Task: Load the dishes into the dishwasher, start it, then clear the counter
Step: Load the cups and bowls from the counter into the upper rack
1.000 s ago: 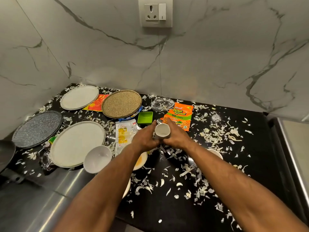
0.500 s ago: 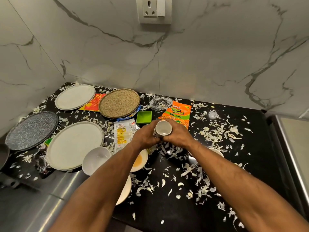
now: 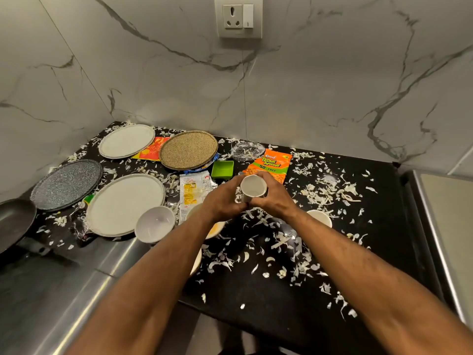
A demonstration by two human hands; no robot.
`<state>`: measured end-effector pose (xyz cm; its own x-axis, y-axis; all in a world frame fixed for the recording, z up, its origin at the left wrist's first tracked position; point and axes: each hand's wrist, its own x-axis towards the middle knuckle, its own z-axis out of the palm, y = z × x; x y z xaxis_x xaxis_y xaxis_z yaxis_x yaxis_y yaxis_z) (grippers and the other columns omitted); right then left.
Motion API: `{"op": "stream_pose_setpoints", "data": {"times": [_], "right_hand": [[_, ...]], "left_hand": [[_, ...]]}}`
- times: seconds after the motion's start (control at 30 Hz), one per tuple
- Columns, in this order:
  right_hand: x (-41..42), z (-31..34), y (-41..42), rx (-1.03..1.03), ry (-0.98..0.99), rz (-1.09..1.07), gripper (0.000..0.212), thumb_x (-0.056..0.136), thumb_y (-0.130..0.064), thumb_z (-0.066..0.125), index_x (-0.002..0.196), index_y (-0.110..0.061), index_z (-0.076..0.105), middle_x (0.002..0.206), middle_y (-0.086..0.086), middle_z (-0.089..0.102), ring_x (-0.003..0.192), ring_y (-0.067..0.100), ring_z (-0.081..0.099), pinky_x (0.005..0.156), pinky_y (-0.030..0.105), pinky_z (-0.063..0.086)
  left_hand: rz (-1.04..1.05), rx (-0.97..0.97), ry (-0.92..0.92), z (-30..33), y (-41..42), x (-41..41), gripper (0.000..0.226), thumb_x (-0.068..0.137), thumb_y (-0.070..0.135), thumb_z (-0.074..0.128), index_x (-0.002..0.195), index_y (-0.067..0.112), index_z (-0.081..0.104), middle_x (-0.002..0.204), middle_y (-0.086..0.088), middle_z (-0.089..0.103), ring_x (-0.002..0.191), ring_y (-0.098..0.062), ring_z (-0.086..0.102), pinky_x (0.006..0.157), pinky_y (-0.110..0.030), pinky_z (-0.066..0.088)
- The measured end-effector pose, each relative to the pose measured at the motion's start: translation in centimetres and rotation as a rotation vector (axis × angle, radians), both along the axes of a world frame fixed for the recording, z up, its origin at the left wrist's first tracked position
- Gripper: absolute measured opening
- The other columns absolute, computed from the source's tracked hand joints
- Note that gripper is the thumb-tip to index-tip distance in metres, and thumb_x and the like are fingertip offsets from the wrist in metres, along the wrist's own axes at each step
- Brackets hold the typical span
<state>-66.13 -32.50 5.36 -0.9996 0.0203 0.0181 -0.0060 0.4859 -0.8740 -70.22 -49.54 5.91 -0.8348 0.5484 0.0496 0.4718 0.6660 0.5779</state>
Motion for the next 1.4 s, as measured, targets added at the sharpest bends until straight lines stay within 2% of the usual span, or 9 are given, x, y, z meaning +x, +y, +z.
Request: {"op": "stream_pose_setpoints", "data": {"times": [0.2, 0.33, 0.5, 0.6, 0.73, 0.87, 1.13, 1.27, 1.4], "right_hand": [[3.3, 0.2, -0.7, -0.082, -0.007, -0.081, 0.074, 0.056, -0.031, 0.07, 0.125, -0.017, 0.047, 0.106, 0.0, 0.058, 0.089, 0.016, 0.058, 0.074, 0.029, 0.049], [6.0, 0.1, -1.3, -0.164, -0.005, -0.142, 0.073, 0.056, -0.027, 0.068, 0.125, -0.015, 0.048, 0.107, 0.0, 0.058, 0.091, 0.013, 0.057, 0.074, 0.026, 0.048], [10.3, -0.1, -2.9, -0.241, 0.039, -0.269, 0.062, 0.057, -0.022, 0.067, 0.116, -0.019, 0.049, 0.101, -0.003, 0.059, 0.09, 0.01, 0.057, 0.072, 0.021, 0.048], [13.1, -0.6, -4.0, -0.244, 0.046, -0.325, 0.064, 0.057, -0.021, 0.068, 0.118, -0.018, 0.05, 0.105, 0.001, 0.058, 0.095, 0.014, 0.057, 0.078, 0.028, 0.051], [17.2, -1.5, -5.5, -0.247, 0.043, -0.396, 0.063, 0.054, -0.021, 0.068, 0.115, -0.019, 0.052, 0.108, 0.004, 0.058, 0.097, 0.017, 0.056, 0.078, 0.027, 0.049], [21.3, -2.5, -6.1, -0.26, 0.031, -0.442, 0.063, 0.055, -0.021, 0.07, 0.116, -0.021, 0.052, 0.108, 0.004, 0.059, 0.099, 0.02, 0.057, 0.083, 0.033, 0.049], [29.4, -2.8, -4.8, -0.207, 0.06, -0.515, 0.059, 0.055, -0.022, 0.07, 0.111, -0.025, 0.052, 0.103, -0.008, 0.059, 0.092, 0.006, 0.056, 0.076, 0.017, 0.046], [34.2, -3.5, -3.1, -0.225, 0.054, -0.587, 0.059, 0.055, -0.022, 0.072, 0.11, -0.025, 0.052, 0.1, -0.008, 0.059, 0.093, 0.011, 0.057, 0.078, 0.028, 0.05], [39.8, -4.3, -0.9, -0.236, 0.053, -0.679, 0.063, 0.054, -0.023, 0.072, 0.113, -0.021, 0.053, 0.102, -0.007, 0.059, 0.094, 0.012, 0.057, 0.08, 0.032, 0.051]], "left_hand": [[-0.044, -0.014, 0.067, 0.0, 0.1, 3.7, 0.088, 0.079, 0.062, 0.054, 0.151, 0.021, 0.023, 0.14, -0.006, 0.053, 0.115, -0.025, 0.058, 0.086, -0.036, 0.052], [-0.08, -0.002, 0.12, -0.3, 0.1, 5.9, 0.09, 0.086, 0.054, 0.062, 0.154, 0.02, 0.014, 0.149, -0.008, 0.042, 0.123, -0.027, 0.053, 0.089, -0.038, 0.052], [-0.139, 0.064, 0.106, -0.3, -0.2, 8.8, 0.086, 0.084, 0.042, 0.07, 0.151, 0.016, 0.022, 0.146, -0.007, 0.046, 0.124, -0.026, 0.053, 0.094, -0.037, 0.048], [-0.191, 0.148, 0.087, -0.5, -0.9, 11.7, 0.073, 0.083, 0.03, 0.073, 0.144, 0.011, 0.036, 0.138, -0.008, 0.054, 0.119, -0.025, 0.055, 0.087, -0.026, 0.042], [-0.246, 0.136, 0.013, -1.6, -2.1, 14.8, 0.078, 0.079, 0.045, 0.069, 0.144, 0.018, 0.034, 0.139, -0.005, 0.052, 0.121, -0.023, 0.055, 0.093, -0.034, 0.048], [-0.283, 0.084, 0.002, -2.2, -2.5, 18.2, 0.084, 0.083, 0.042, 0.07, 0.15, 0.015, 0.026, 0.147, -0.006, 0.045, 0.127, -0.024, 0.05, 0.1, -0.036, 0.044], [-0.391, 0.118, -0.014, -3.1, -0.7, 24.6, 0.078, 0.081, 0.044, 0.068, 0.147, 0.026, 0.029, 0.141, -0.001, 0.051, 0.122, -0.02, 0.053, 0.094, -0.04, 0.048], [-0.468, 0.118, -0.01, -3.6, 1.4, 28.5, 0.079, 0.076, 0.057, 0.063, 0.142, 0.029, 0.031, 0.133, 0.002, 0.056, 0.112, -0.018, 0.058, 0.087, -0.042, 0.052], [-0.552, 0.089, 0.006, -4.2, 4.5, 33.1, 0.083, 0.078, 0.057, 0.064, 0.145, 0.021, 0.031, 0.135, -0.002, 0.055, 0.117, -0.022, 0.057, 0.091, -0.04, 0.051]]}}
